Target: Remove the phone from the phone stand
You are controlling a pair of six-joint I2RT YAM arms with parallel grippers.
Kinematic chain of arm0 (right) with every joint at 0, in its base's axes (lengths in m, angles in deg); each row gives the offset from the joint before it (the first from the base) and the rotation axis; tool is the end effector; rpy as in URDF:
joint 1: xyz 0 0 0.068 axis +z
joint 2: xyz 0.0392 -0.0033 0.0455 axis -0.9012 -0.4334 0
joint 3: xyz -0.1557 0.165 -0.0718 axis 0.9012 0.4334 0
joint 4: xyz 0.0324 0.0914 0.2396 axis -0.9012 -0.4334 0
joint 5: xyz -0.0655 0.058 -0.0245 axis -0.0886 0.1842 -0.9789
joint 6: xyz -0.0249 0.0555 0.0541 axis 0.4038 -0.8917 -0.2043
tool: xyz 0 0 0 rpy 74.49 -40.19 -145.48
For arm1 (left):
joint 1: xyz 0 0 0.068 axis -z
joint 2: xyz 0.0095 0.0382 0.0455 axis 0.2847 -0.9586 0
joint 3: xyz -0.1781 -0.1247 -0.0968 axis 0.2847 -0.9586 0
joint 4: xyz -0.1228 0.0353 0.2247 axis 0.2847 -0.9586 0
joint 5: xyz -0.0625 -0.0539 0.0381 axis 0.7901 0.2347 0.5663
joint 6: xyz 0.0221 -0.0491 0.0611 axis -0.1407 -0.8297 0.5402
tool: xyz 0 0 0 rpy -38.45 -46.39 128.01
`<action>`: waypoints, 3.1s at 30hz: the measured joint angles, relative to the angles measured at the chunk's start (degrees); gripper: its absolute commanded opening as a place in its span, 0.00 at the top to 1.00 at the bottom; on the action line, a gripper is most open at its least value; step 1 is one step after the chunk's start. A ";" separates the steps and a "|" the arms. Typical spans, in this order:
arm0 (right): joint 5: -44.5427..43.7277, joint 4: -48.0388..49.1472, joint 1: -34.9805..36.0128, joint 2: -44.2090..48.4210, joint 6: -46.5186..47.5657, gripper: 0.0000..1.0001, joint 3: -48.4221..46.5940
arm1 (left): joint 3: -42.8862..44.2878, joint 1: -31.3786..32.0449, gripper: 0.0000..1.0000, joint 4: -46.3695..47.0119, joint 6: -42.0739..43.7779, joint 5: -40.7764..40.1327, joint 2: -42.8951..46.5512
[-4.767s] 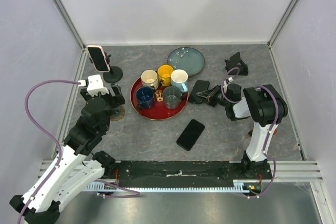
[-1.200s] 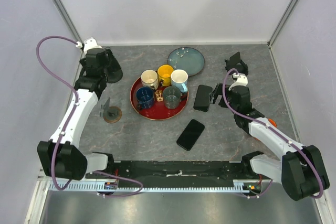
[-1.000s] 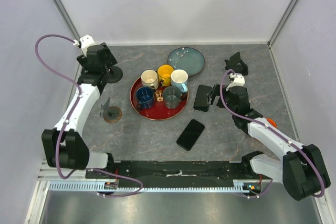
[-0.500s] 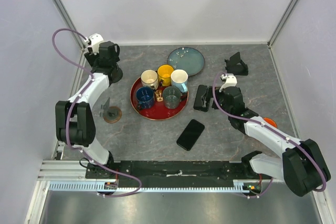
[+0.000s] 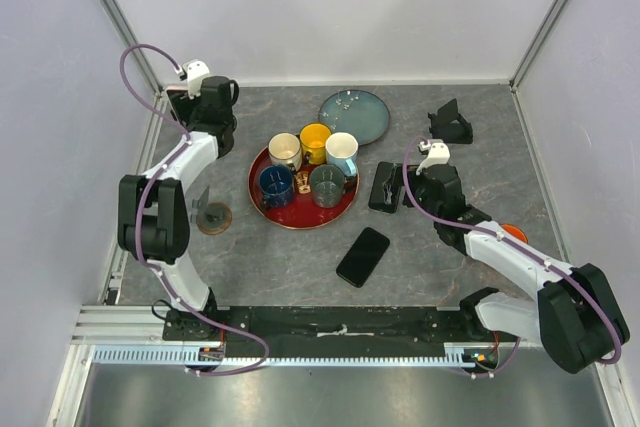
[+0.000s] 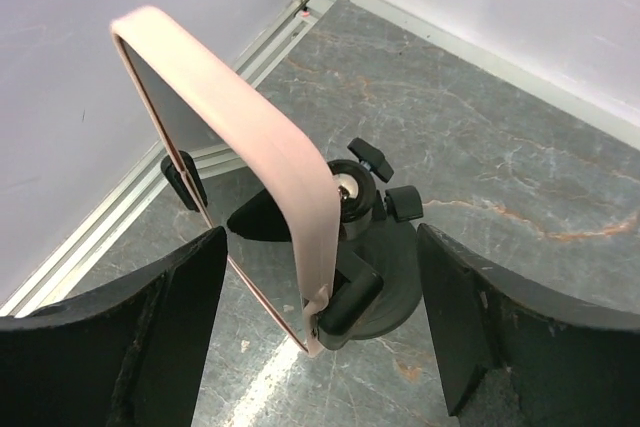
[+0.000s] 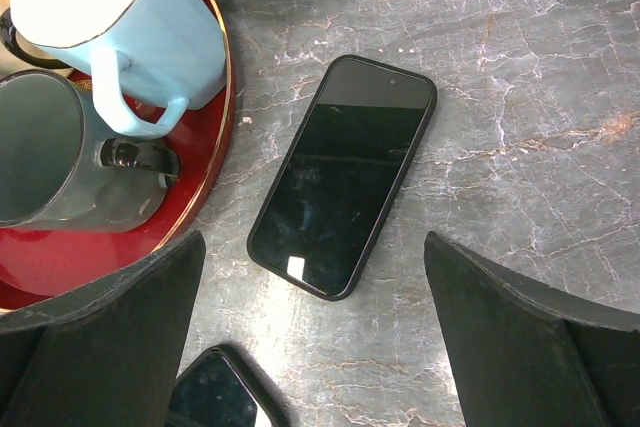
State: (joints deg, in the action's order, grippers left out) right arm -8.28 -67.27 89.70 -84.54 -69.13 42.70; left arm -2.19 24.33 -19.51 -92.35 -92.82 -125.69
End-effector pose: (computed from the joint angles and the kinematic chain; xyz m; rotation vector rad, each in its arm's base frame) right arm 0.2649 0.1162 0.1674 -0.0167 2.0468 0.3760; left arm 0.4230 -0.0086 0.2358 -0.5831 1.7921 0.4901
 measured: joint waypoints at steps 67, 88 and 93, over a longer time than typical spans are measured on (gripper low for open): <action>0.92 -1.03 0.66 5.01 0.52 0.02 -0.02 | -10.03 17.49 0.98 -3.52 22.05 6.91 31.89; -0.11 -6.67 0.66 12.46 0.96 0.02 -2.86 | -16.39 44.87 0.98 -29.35 14.58 17.57 51.56; -0.72 -7.67 0.66 12.61 1.07 0.02 -3.10 | -20.61 50.51 0.98 -31.56 11.19 19.63 51.91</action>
State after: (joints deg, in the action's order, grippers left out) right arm -9.00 -74.94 90.36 -71.93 -68.05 39.60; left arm -22.80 74.85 -51.07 -81.16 -73.19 -73.78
